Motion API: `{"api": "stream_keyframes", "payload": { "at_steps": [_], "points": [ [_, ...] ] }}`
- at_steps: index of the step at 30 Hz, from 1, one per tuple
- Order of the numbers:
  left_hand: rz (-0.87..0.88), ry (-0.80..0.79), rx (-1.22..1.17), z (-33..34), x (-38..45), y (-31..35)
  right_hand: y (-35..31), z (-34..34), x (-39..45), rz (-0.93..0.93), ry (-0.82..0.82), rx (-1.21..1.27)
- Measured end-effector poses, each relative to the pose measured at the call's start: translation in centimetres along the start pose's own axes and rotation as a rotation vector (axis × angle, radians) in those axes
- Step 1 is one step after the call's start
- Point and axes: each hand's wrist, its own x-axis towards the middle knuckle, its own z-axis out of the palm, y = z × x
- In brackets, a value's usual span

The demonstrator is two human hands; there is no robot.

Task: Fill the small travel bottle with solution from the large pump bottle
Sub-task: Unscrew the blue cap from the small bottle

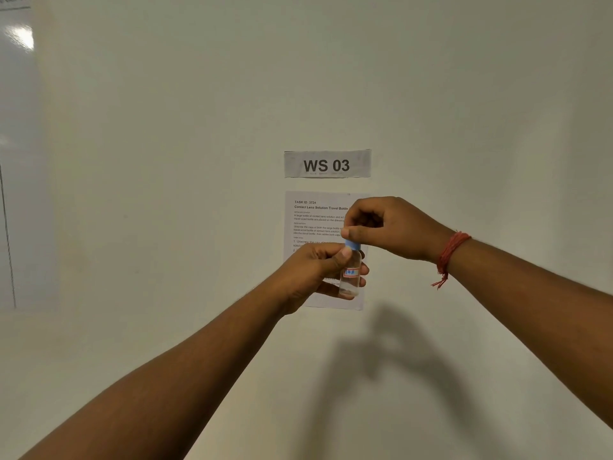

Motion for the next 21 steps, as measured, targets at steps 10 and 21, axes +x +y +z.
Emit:
{"api": "stream_keyframes", "payload": {
  "at_steps": [10,21],
  "points": [
    [-0.009,-0.008,0.005,0.2,0.13,-0.19,-0.08,-0.12,-0.18,-0.005,-0.052,0.021],
    [-0.009,-0.032,-0.024,0.31,0.09,-0.15,-0.21,-0.22,-0.41,-0.007,-0.026,0.011]
  ]
}}
